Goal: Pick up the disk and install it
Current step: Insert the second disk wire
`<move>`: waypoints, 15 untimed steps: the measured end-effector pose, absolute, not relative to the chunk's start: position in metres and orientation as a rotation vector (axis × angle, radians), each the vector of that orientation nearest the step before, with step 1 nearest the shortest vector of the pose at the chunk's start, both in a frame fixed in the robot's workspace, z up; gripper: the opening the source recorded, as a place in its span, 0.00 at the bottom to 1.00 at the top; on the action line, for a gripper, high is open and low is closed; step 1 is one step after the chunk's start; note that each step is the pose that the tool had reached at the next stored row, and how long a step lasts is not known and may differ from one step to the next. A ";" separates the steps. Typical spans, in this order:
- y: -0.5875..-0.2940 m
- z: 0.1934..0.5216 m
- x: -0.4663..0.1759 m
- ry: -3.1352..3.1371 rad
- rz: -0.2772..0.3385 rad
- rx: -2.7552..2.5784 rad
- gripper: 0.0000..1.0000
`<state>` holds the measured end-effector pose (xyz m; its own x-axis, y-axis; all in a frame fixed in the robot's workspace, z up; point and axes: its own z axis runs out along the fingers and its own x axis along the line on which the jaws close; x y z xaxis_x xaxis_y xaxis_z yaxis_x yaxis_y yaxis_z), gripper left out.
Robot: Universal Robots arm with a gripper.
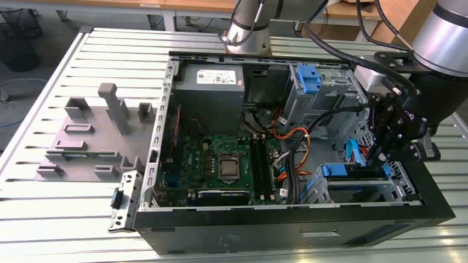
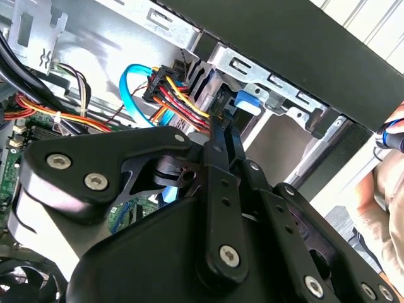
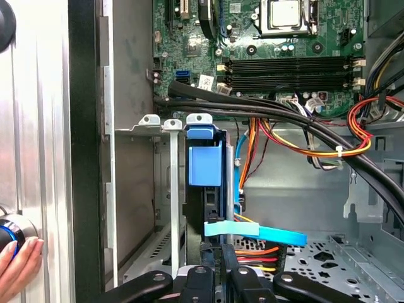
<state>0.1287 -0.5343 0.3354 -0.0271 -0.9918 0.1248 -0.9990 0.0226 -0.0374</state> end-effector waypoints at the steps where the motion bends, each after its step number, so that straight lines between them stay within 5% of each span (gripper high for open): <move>1: -0.534 0.335 0.128 -2.200 0.176 2.146 0.16; 15: -0.534 0.332 0.127 -2.199 0.176 2.146 0.16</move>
